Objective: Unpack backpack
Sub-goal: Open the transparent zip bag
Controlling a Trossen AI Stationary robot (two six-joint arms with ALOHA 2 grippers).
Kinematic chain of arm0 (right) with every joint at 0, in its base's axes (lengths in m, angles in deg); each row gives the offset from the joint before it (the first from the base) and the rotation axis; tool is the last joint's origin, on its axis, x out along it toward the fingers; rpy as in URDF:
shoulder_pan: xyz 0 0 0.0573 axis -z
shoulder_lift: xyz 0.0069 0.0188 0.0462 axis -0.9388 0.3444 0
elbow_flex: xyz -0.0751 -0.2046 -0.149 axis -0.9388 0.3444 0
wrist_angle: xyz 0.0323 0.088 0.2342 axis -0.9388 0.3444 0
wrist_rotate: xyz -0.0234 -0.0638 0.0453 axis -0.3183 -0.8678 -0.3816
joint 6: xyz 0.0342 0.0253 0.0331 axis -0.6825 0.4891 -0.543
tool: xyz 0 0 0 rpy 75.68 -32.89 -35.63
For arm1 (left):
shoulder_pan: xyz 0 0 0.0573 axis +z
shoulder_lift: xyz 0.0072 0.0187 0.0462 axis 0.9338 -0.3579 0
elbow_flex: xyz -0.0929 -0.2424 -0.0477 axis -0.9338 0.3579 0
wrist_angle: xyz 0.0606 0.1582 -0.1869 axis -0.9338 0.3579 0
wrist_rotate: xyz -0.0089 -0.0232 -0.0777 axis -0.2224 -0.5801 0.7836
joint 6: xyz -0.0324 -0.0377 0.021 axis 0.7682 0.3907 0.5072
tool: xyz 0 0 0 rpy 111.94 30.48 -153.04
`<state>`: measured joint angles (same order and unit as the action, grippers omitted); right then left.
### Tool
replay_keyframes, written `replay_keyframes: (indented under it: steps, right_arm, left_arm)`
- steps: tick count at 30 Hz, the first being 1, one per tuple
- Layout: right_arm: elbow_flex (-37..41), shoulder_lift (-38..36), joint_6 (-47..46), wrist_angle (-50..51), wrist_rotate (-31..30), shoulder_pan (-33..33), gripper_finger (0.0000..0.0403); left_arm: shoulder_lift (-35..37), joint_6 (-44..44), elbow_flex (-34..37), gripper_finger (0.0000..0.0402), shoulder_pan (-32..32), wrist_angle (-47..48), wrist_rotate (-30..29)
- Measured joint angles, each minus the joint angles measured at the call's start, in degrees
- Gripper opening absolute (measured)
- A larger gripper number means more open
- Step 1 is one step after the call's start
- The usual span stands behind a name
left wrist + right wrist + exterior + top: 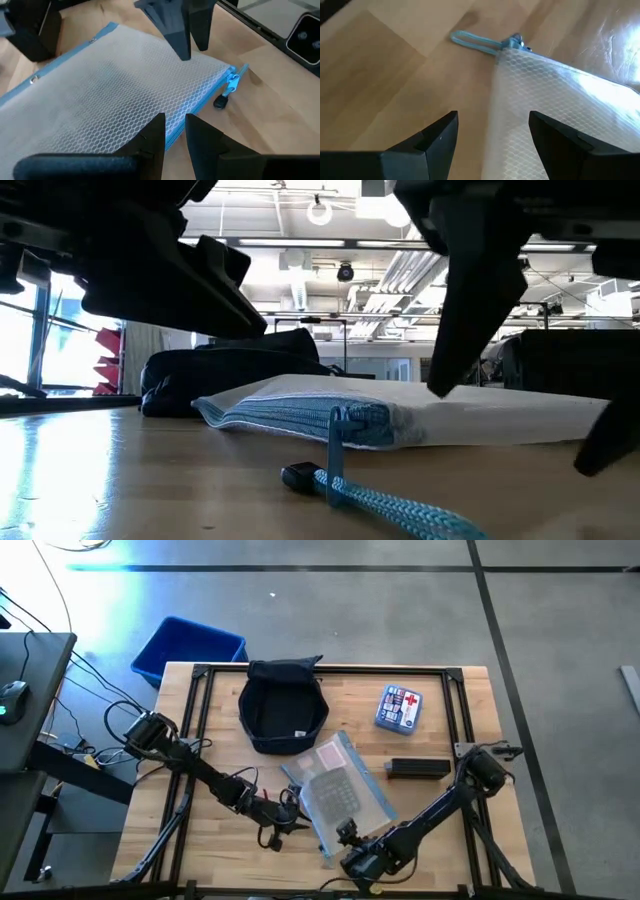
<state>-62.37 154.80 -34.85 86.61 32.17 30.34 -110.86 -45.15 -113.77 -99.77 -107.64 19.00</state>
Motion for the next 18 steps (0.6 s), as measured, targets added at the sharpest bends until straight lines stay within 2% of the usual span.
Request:
replay_keyframes:
  steps: [4,7,13,18]
  right_arm:
    - [0.0,0.0,-1.6,-0.2,0.3,1.2,0.0232]
    - [0.0,0.0,-3.1,-3.4,-3.0,1.8,0.0232]
    - [0.0,0.0,-5.2,-6.6,-3.1,2.8,0.0232]
    - [0.0,1.0,-7.8,-10.7,-8.1,2.6,0.0232]
  left_arm:
    - [0.0,0.2,0.0,0.0056,0.0,1.5,-0.6]
    - [0.0,0.9,0.0,0.0056,-0.1,2.2,-0.9]
    - [0.0,1.5,0.0,0.0056,-0.9,3.0,-1.0]
    - [0.0,3.2,0.0,0.0056,-2.3,1.3,-1.0]
